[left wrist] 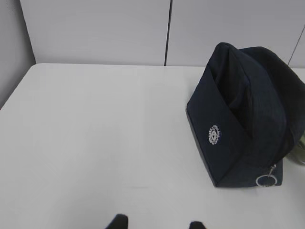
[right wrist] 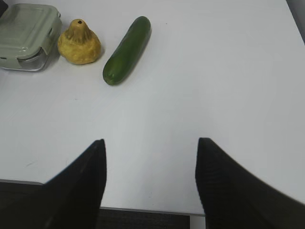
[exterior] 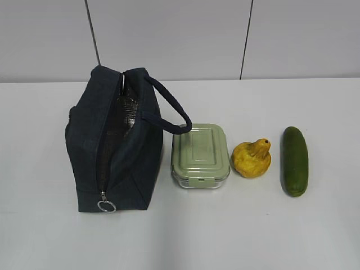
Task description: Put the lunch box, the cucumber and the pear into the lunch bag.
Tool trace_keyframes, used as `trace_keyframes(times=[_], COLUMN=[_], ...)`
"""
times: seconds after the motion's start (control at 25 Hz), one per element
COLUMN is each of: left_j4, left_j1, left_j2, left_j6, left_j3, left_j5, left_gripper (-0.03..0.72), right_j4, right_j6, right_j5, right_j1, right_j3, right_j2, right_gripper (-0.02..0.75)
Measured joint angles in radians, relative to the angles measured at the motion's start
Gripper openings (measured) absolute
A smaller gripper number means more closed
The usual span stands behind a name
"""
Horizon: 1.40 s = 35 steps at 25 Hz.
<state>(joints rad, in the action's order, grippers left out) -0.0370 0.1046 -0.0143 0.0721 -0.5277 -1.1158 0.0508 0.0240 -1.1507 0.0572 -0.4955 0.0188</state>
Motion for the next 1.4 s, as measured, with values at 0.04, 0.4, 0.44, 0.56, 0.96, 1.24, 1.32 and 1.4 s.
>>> trace_keyframes(times=[0.04,0.4,0.44,0.56,0.96,1.24,1.32,1.4], left_j4=[0.000,0.000,0.000,0.000,0.000,0.000,-0.001,-0.001], left_j1=[0.000,0.000,0.000,0.000,0.000,0.012,0.025,0.033], left_j2=[0.000,0.000,0.000,0.000,0.000,0.013,0.059,0.144], left_j6=[0.000,0.000,0.000,0.000,0.000,0.000,0.000,0.000], left_j3=[0.000,0.000,0.000,0.000,0.000,0.000,-0.006,-0.022], left_j5=[0.000,0.000,0.000,0.000,0.000,0.000,0.006,0.030], left_gripper=[0.241,0.241,0.241,0.241,0.241,0.241,0.241,0.241], right_j4=[0.000,0.000,0.000,0.000,0.000,0.004,0.004,0.004], right_j6=[0.000,0.000,0.000,0.000,0.000,0.000,-0.004,-0.033], right_j5=[0.000,0.000,0.000,0.000,0.000,0.003,0.018,0.050], right_j1=[0.000,0.000,0.000,0.000,0.000,0.000,0.000,0.000], right_j3=[0.000,0.000,0.000,0.000,0.000,0.000,-0.007,-0.018], right_j2=[0.000,0.000,0.000,0.000,0.000,0.000,-0.007,-0.063], right_gripper=[0.461,0.461,0.461,0.461,0.461,0.461,0.461,0.461])
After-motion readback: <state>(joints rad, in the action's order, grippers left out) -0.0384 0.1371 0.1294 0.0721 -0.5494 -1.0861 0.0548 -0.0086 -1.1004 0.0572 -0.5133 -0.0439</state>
